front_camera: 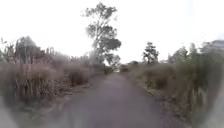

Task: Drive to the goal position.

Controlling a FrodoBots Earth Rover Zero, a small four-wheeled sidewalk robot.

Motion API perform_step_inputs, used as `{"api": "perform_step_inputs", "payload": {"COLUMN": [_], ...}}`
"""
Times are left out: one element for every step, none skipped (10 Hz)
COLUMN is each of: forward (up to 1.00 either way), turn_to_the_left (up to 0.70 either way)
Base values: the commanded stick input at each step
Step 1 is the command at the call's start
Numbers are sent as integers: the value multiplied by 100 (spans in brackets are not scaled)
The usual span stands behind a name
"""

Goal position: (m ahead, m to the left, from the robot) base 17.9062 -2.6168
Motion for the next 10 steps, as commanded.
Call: {"api": "perform_step_inputs", "payload": {"forward": [50, 50, 50, 50, 50, 50, 50, 50, 50, 50], "turn_to_the_left": [1, 1, 1, 1, 1, 1, 1, 1, 1, 1]}}
